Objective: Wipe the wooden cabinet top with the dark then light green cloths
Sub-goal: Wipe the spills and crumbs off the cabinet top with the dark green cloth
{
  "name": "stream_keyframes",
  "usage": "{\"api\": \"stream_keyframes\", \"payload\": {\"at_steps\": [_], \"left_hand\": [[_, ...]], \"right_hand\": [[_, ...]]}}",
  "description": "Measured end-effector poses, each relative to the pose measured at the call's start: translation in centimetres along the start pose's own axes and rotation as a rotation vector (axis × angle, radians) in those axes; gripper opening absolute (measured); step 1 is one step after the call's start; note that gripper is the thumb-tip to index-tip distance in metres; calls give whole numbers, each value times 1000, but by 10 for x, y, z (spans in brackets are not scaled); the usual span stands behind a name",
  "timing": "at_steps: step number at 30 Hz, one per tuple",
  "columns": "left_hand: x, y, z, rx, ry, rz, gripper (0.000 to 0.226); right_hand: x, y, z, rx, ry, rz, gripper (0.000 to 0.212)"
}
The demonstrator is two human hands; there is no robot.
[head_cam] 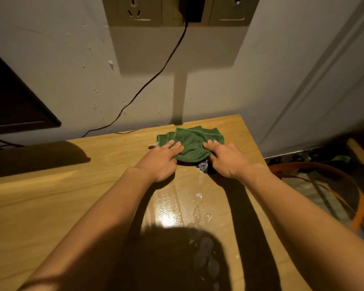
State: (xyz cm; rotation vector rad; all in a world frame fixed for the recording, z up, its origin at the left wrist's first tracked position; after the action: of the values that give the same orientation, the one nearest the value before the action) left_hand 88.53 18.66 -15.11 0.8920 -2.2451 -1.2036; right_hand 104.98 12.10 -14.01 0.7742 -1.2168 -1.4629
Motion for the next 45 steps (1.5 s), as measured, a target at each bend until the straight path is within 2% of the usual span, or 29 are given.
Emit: {"api": "stream_keyframes", "payload": {"at_steps": [14,21,28,45], "left_hand": [[45,-9,-5,69,77,-1,58],[72,-12,-11,102,119,-20,58],[103,-18,-13,158,183,-33,56],[198,-41,-43,162,284,-110,54]], "right_hand": [[47,-10,10,-13,55,11,53],[75,-13,4,-157,14,4,50],[107,-15,7,-180,22,50,48],[188,-25,15,-139,125,105,49]]}}
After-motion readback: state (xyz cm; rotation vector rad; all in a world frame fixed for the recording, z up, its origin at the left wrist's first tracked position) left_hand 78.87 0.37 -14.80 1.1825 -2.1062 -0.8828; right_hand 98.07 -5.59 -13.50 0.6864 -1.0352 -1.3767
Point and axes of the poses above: each hand's wrist, its own x-axis away from the middle knuckle, its own y-axis out of the back of the hand, z = x × y, the point moved 7 cm from there along -x, towards the middle knuckle, and after that the axes turned 14 degrees about -z, right-handed, at the moved point
